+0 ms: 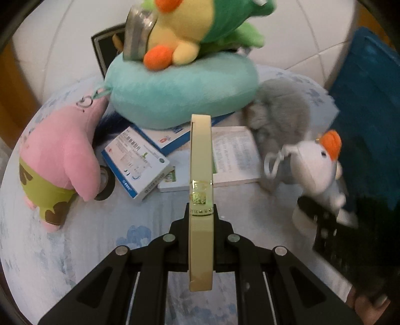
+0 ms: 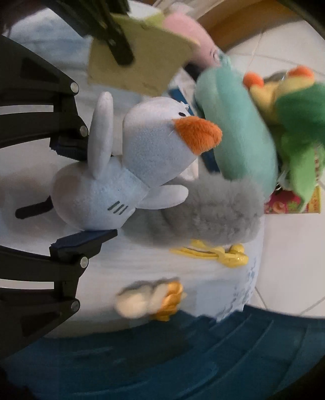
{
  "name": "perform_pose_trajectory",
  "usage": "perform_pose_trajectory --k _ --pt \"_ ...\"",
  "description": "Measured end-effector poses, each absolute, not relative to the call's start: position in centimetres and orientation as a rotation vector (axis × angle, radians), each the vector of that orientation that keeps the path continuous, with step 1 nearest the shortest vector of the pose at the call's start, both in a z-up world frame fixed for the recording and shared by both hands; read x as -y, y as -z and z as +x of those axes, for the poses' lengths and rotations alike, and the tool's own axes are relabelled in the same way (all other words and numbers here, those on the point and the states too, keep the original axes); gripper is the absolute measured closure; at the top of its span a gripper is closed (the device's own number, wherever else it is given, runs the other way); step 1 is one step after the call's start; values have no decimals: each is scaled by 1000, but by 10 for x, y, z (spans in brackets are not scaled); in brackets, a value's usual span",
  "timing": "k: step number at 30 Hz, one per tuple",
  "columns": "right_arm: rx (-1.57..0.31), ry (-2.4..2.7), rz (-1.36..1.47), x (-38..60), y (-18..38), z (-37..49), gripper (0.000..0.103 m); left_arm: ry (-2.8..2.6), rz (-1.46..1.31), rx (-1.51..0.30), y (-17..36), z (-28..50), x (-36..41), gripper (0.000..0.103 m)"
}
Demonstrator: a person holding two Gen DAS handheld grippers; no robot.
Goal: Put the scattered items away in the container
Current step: 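Grasp the white plush bird with the right gripper while the left holds the booklet, then carry booklet and white bird over the blue crate and open both grippers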
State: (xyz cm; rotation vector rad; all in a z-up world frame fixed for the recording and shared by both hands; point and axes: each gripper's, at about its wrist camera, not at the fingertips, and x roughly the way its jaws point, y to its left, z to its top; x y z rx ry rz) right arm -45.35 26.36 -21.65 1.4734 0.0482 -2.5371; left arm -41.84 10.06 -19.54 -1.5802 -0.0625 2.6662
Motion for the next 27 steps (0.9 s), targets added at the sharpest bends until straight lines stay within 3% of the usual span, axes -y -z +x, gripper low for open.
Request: perform_pose_trajectory --k 16,27 --pt "123 2864 1080 -263 44 -281 52 -2614 -1118 -24 57 -301 -96 93" --pt "194 3240 729 -376 -70 -151 52 -2496 -765 -107 -42 -261 -216 93"
